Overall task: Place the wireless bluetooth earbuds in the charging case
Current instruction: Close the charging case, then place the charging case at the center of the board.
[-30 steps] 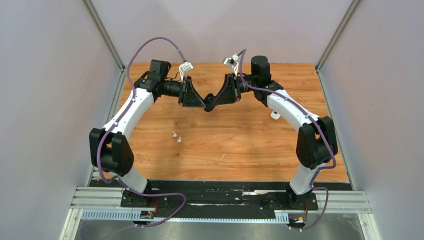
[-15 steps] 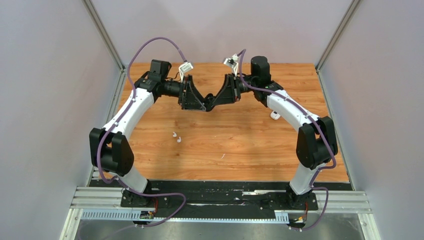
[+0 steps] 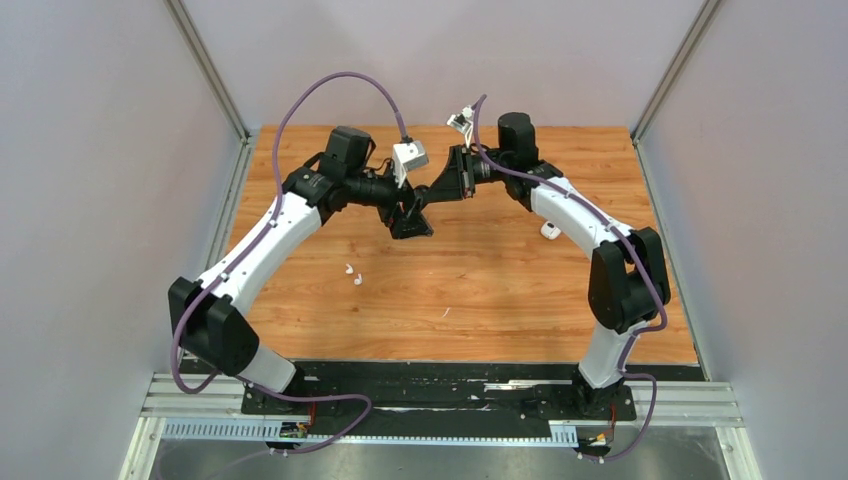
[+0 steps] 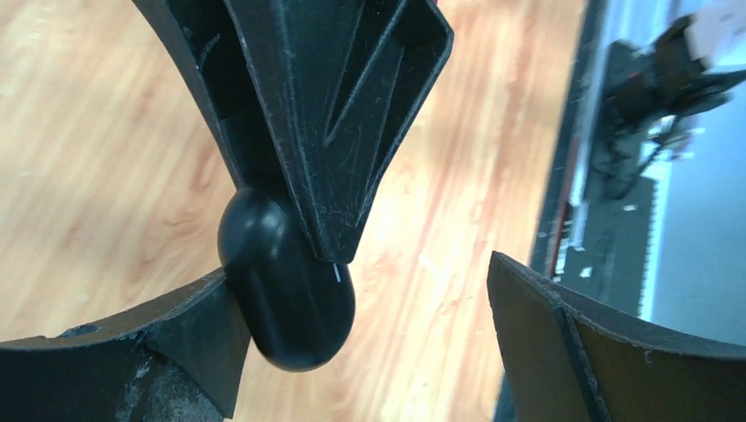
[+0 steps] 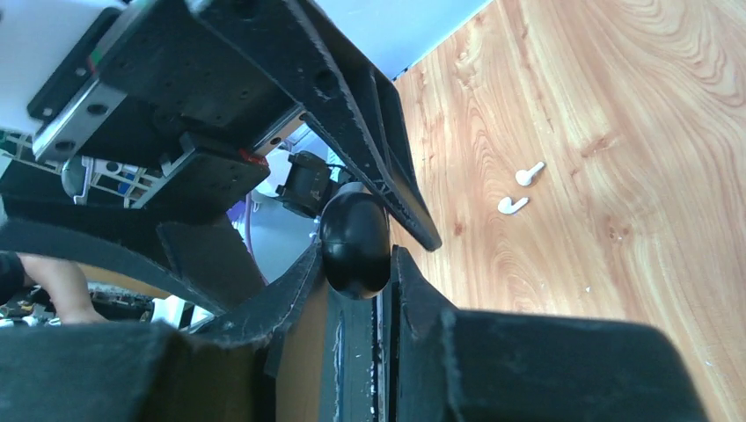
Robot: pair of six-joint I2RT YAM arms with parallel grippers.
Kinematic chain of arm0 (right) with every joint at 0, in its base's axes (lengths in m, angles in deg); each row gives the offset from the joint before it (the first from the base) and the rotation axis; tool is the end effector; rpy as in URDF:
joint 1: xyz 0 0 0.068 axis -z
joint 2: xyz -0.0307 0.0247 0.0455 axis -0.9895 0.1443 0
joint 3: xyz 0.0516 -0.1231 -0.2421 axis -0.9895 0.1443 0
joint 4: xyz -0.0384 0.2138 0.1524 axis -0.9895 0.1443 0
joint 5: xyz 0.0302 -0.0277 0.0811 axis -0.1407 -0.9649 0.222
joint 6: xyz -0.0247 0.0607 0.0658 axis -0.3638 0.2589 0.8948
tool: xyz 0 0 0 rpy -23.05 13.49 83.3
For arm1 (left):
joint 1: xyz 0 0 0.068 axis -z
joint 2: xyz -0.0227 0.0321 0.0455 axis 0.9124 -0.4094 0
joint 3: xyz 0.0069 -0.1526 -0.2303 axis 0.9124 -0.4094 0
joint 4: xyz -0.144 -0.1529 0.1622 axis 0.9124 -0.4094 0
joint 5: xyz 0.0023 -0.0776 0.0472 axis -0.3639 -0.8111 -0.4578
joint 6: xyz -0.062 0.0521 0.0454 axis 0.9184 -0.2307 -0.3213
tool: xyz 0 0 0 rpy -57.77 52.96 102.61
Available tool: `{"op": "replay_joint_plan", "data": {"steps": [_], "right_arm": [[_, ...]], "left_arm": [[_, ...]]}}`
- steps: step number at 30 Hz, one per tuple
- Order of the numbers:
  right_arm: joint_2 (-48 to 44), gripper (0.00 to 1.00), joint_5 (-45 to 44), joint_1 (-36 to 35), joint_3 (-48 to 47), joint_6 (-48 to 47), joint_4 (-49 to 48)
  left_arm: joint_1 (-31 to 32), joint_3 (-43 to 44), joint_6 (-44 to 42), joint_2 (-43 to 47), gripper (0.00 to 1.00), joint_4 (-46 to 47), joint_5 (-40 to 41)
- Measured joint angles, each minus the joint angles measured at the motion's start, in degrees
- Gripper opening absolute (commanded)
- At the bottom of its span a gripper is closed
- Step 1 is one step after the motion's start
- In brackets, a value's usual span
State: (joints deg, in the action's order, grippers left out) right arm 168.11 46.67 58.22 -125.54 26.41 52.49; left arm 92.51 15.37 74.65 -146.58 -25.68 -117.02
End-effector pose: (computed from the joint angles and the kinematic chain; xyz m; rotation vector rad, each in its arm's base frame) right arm 0.3670 0.2452 0.3154 -0.8547 1.8550 1.7250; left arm 0.2933 -0.2171 0.3406 1.1357 1.8849 -1.0870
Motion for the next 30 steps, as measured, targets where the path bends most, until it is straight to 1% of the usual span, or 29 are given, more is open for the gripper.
{"op": "replay_joint_plan", "data": {"steps": [2, 5, 8, 11, 12, 16, 18, 22, 25, 26, 27, 28, 29, 30], "right_arm": [[0.1, 0.0, 0.3, 0.2, -0.2, 0.7, 0.5], [0.1, 0.0, -0.8, 0.2, -0.5, 0.9, 0.7], [0.5, 0.0, -2.6, 0.5, -0.5, 0.8, 1.4], [0.5, 0.0, -4.9, 1.3, 0.3, -0.5, 3.8], [0.5, 0.0, -6.3, 1.6, 1.3, -1.2, 4.7], [1.1, 0.0, -12.3, 3.5, 7.0, -2.4, 8.8], [3.0, 0.0, -16.0, 4.8, 9.1, -2.6, 11.3], [8.5, 0.0, -22.5, 6.1, 10.2, -2.4, 15.1], [12.0, 0.02, -25.6, 5.9, 10.2, -1.8, 16.7], [12.8, 0.06, -26.2, 5.8, 10.1, -1.6, 17.0], [13.5, 0.18, -26.8, 5.6, 10.1, -1.4, 17.4], [14.1, 0.33, -26.5, 5.5, 10.0, -0.7, 17.5], [14.4, 0.42, -26.5, 5.5, 9.6, -0.3, 17.7], [14.5, 0.5, -27.1, 5.4, 9.1, -0.2, 18.0]], "left_arm": [[2.2, 0.0, -2.4, 1.8, 1.0, -0.6, 6.4], [3.5, 0.0, -5.0, 3.0, 1.0, -0.9, 12.2], [3.7, 0.0, -6.3, 3.7, 1.0, -0.9, 17.7], [2.3, -0.1, -6.1, 4.5, 1.0, -0.8, 21.9], [1.3, -0.5, -5.2, 5.0, 1.0, -0.4, 22.9], [-6.4, -2.8, -1.6, 8.4, 1.0, 0.1, 25.5], [-9.7, -3.1, 0.8, 9.4, 1.0, 0.0, 27.0], [-12.1, -6.0, 7.1, 10.6, 1.0, 0.3, 27.8], [-13.8, -11.8, 13.4, 11.9, 1.0, 0.2, 27.0], [-14.0, -12.4, 14.0, 12.0, 1.0, 0.1, 26.9], [-14.6, -13.7, 15.7, 12.2, 1.0, 0.2, 26.4], [-15.3, -14.8, 17.3, 12.3, 1.0, 0.2, 25.8], [-15.9, -15.6, 18.7, 12.4, 1.0, 0.2, 25.3], [-16.7, -16.2, 20.1, 12.5, 1.0, 0.2, 24.5]]}}
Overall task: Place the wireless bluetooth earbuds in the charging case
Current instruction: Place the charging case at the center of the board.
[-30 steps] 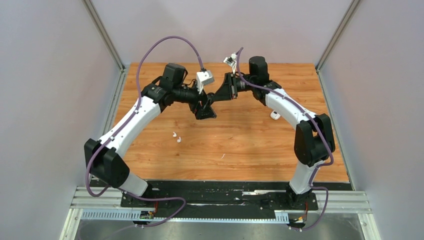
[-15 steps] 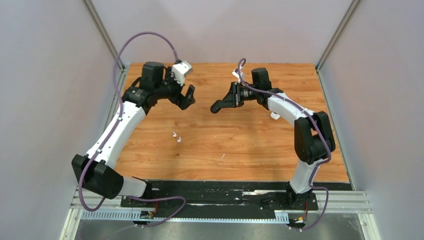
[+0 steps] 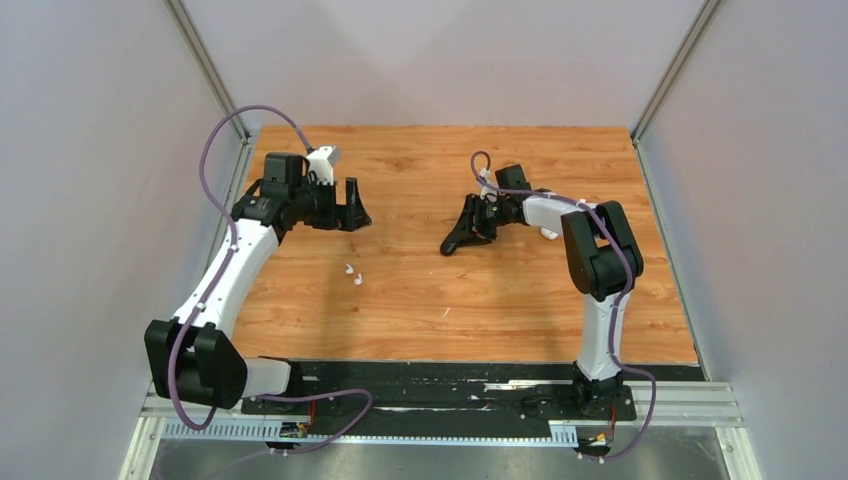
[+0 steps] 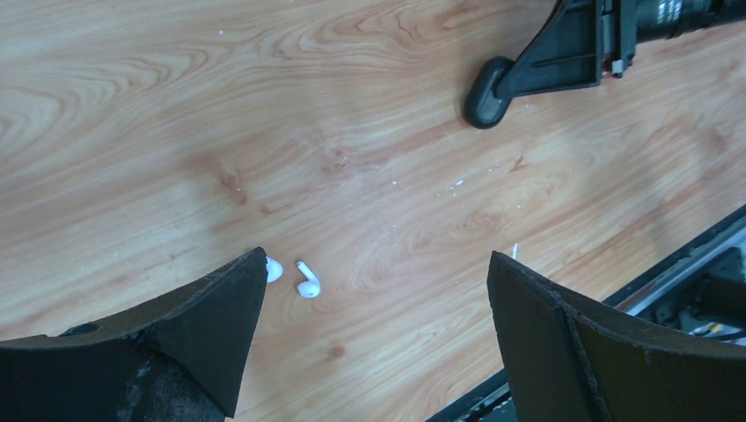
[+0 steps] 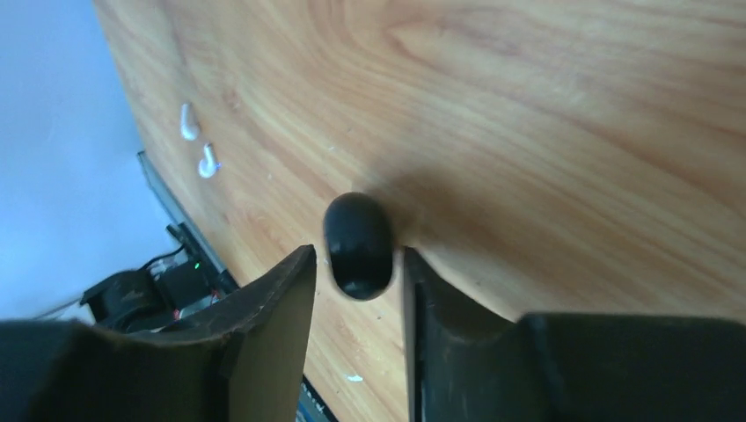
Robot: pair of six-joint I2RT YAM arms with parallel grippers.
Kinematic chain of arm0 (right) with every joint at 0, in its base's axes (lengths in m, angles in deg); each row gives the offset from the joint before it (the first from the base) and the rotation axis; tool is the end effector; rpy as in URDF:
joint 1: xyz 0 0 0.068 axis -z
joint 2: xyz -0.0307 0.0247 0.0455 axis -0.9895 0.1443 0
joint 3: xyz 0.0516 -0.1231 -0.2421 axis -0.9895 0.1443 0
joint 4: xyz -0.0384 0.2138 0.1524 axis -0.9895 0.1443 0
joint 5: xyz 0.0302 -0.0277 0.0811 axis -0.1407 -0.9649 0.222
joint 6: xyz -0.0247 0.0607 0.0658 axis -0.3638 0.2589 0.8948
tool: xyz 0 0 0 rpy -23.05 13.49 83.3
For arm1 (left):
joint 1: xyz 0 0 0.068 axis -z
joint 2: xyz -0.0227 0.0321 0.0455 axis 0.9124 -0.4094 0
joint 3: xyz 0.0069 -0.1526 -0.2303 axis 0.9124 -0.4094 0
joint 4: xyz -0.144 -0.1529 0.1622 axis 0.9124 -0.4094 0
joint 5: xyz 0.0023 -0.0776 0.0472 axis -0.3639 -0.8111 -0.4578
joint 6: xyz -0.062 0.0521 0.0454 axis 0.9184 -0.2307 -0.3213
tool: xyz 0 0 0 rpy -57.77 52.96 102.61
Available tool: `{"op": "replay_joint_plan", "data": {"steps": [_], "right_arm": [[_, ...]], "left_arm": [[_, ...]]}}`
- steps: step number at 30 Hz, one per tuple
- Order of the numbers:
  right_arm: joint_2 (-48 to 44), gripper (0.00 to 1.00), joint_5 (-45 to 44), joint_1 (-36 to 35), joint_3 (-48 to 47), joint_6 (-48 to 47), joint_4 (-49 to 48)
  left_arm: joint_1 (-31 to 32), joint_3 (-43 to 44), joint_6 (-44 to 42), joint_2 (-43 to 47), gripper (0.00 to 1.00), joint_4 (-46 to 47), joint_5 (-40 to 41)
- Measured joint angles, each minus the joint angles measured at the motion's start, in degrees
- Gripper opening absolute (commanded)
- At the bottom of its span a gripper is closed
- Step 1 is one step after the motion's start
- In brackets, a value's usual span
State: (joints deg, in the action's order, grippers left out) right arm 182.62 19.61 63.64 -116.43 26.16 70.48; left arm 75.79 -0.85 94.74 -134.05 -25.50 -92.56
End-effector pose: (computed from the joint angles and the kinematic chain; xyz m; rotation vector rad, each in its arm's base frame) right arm 0.3973 0.1896 0.1068 -0.0581 2.6877 1.2544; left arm 0.3035 -0.0874 0.2949 0.2434 2.3185 -0.6421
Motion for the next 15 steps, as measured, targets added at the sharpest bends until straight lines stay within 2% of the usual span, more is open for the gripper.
{"op": "replay_joint_plan", "data": {"steps": [3, 6, 11, 15], "right_arm": [[0.2, 0.64, -3.5, -0.2, -0.6, -0.9, 1.3], [-0.3, 0.72, -4.2, 0.0, -1.1, -3.2, 3.9], [-6.1, 0.67, -11.4, 1.5, -1.3, -14.1, 12.9], [-13.4, 0.62, -16.9, 6.2, -2.8, -21.2, 19.1]], "left_arm": [[-1.5, -0.7, 2.5, 0.0, 1.0, 0.0, -1.9], [-1.9, -0.6, 3.3, -0.2, 1.0, 0.2, -3.1], [-1.9, 2.9, 5.4, -5.6, 1.0, 0.4, -5.4], [-1.3, 4.8, 7.4, -9.3, 1.0, 1.8, -7.7]]}}
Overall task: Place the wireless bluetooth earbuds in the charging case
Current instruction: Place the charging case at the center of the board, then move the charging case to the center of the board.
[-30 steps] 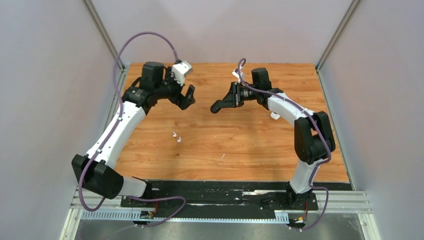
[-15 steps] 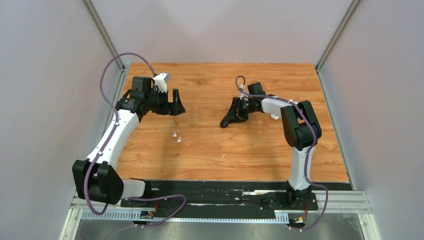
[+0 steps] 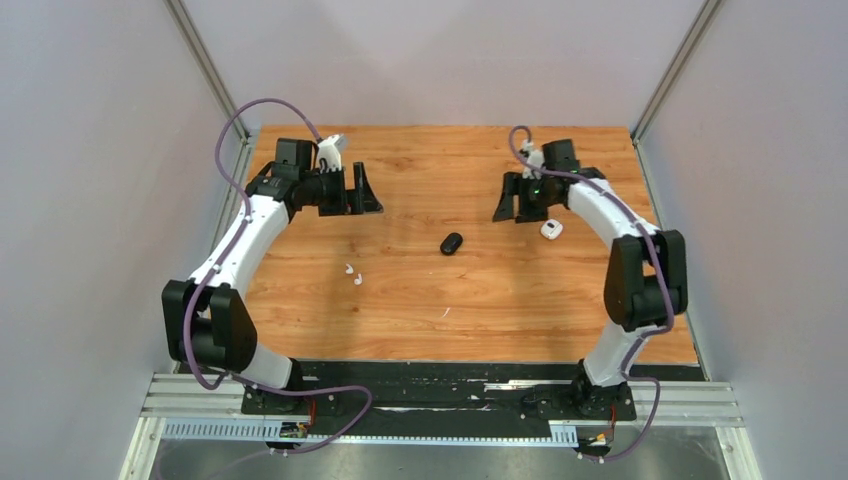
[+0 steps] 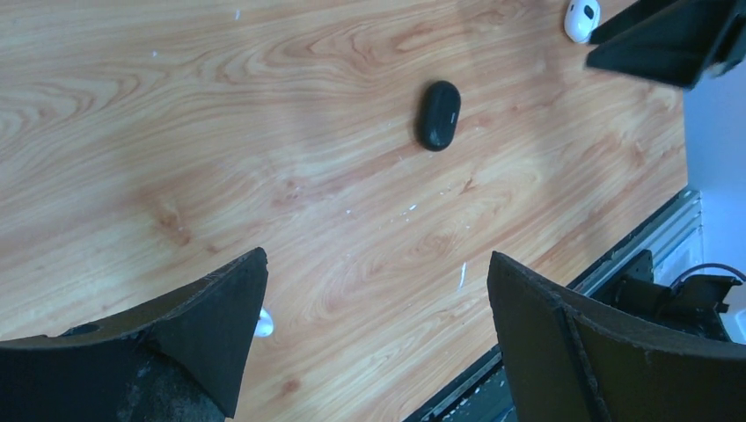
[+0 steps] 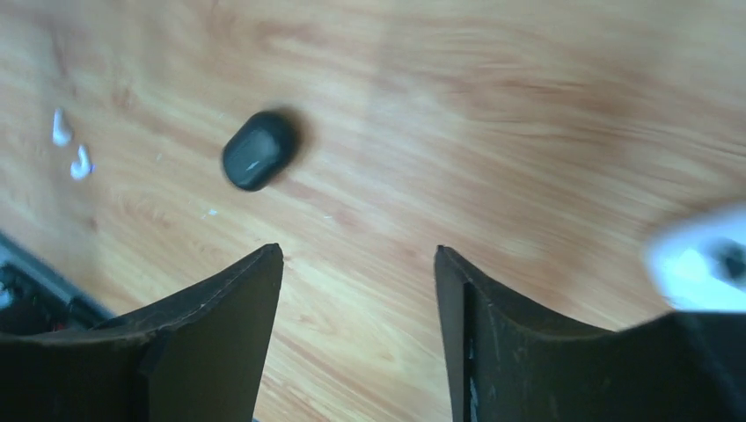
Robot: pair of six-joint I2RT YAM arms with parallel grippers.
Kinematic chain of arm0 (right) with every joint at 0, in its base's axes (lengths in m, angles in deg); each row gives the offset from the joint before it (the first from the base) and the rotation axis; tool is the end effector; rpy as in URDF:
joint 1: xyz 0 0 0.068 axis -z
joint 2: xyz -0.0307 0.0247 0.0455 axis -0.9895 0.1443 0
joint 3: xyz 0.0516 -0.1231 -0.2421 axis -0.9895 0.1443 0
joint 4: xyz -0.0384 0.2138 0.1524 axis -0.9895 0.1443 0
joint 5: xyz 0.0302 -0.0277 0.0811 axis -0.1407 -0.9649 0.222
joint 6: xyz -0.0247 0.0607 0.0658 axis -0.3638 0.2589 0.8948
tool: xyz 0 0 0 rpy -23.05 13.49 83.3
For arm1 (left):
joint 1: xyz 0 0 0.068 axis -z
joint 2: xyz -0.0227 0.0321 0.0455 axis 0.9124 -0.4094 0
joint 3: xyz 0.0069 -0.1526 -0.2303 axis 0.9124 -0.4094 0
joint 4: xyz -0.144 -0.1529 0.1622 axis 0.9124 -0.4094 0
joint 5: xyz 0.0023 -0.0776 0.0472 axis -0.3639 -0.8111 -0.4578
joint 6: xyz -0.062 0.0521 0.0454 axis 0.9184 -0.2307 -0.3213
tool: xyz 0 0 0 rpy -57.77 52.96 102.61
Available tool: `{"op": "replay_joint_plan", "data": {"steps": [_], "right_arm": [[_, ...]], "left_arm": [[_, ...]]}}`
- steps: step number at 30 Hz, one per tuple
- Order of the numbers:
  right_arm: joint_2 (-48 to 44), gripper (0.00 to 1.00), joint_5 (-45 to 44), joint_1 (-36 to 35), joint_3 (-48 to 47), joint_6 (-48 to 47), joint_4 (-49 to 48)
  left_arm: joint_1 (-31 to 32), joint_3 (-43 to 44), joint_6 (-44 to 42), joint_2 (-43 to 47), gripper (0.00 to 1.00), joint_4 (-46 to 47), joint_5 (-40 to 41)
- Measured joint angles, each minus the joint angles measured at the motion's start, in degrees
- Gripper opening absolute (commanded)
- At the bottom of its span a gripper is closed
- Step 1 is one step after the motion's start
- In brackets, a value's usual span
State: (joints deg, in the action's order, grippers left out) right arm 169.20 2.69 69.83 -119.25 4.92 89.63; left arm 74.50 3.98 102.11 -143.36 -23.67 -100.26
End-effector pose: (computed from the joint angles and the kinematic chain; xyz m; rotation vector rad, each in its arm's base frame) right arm 0.3890 0.1194 0.1810 -0.2726 2.6432 0.7117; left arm 0.3389 -0.0958 0.2817 0.1238 2.3787 -0.8544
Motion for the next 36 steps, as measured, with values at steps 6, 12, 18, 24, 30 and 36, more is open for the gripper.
{"op": "replay_joint_plan", "data": {"steps": [6, 12, 18, 24, 30, 36], "right_arm": [[-8.3, 0.59, -8.1, 13.6, 2.3, 4.7, 0.7], [-6.4, 0.57, -13.3, 18.6, 5.0, 12.2, 2.5], [-1.9, 0.57, -14.2, 17.2, 3.5, 15.9, 2.8], [3.7, 0.54, -17.4, 17.1, 1.5, 21.1, 3.0], [7.6, 0.53, -17.4, 17.1, -1.2, 23.8, 3.0], [10.2, 0.52, -17.3, 16.9, -4.1, 23.8, 2.5]], "left_arm": [[3.2, 5.2, -3.1, -2.7, 0.97, -1.9, 1.2], [4.1, 11.9, -7.9, -6.9, 0.93, -5.4, 3.5], [4.0, 10.8, -8.2, -7.9, 0.93, -6.7, 3.4], [4.0, 8.2, -8.2, -7.7, 0.93, -7.0, 3.3], [4.0, 8.0, -8.8, -6.7, 0.94, -7.5, 3.2], [4.0, 7.0, -9.3, -6.0, 0.94, -7.8, 3.2]]}}
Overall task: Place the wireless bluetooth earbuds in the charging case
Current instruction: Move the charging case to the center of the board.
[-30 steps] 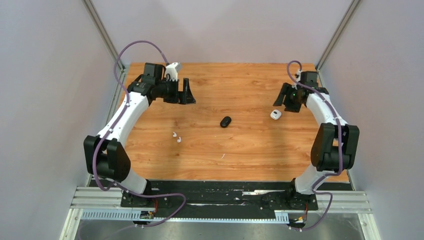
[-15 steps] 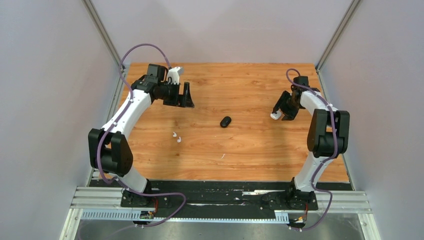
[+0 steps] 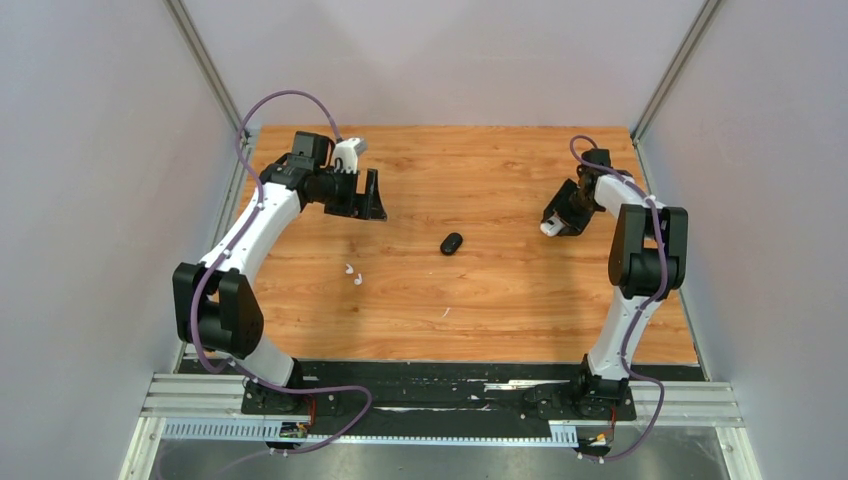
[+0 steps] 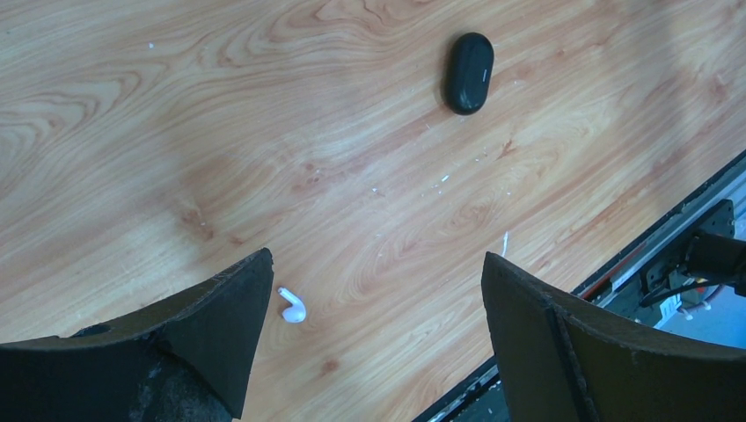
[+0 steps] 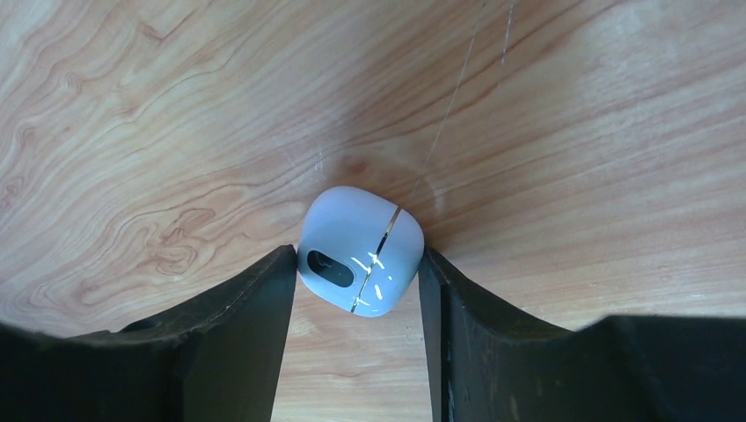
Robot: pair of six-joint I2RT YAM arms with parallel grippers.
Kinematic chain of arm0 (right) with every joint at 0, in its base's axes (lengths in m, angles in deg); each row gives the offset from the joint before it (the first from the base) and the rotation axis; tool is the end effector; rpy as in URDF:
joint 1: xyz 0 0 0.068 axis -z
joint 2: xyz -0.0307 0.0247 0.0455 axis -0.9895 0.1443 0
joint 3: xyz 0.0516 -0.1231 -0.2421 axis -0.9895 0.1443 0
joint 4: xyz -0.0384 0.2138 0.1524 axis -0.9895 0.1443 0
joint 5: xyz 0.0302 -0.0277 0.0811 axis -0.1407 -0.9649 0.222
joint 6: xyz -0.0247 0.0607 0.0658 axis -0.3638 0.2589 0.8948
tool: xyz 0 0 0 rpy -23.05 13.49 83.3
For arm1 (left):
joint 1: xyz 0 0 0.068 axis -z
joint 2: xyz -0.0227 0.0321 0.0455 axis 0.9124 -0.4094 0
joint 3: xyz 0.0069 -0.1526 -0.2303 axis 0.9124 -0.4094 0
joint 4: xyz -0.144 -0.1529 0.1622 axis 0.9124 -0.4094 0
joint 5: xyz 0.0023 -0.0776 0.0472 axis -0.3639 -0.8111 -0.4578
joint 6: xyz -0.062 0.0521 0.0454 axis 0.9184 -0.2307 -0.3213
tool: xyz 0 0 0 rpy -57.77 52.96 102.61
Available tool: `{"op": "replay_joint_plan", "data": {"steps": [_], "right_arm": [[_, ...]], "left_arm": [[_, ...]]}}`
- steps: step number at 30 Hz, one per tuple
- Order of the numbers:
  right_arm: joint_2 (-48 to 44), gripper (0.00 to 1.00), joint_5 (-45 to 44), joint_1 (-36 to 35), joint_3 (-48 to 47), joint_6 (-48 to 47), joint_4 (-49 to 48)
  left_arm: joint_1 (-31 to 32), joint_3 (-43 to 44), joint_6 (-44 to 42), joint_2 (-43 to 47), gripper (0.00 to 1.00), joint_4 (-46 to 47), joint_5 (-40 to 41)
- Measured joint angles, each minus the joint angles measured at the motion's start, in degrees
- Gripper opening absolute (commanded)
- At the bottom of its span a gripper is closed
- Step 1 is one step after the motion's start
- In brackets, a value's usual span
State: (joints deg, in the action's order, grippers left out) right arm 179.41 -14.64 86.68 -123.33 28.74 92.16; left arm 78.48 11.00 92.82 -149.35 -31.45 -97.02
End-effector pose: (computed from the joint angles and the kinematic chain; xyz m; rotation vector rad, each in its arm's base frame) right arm 0.4236 -0.0240 0.1228 0.8279 2.7127 0.3164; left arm 0.3482 -0.1186 0.2747 0.3443 2.4621 -0.7531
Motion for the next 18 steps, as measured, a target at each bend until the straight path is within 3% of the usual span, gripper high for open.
{"op": "replay_joint_plan", "data": {"steps": [6, 7, 9, 11, 18], "right_arm": [[0.3, 0.39, 0.0, -1.0, -0.3, -0.1, 0.0], [0.3, 0.34, 0.2, -1.3, -0.2, -0.1, -0.2], [0.3, 0.13, 0.8, -1.9, -0.1, -1.0, -0.5], [0.3, 0.01, 2.8, -2.4, -0.1, -3.2, -0.8], [0.5, 0.0, 15.3, -4.9, -1.0, -19.8, -1.0]], "left_arm": [[0.0, -0.1, -0.4, 0.0, 0.94, -0.2, 0.0], [0.0, -0.1, -0.4, 0.0, 0.94, -0.2, 0.0], [0.0, -0.1, -0.4, 0.0, 0.94, -0.1, -0.2], [0.0, -0.1, -0.4, 0.0, 0.95, 0.0, -0.7], [0.0, -0.3, -0.6, 0.0, 0.97, 3.4, -7.8]]}}
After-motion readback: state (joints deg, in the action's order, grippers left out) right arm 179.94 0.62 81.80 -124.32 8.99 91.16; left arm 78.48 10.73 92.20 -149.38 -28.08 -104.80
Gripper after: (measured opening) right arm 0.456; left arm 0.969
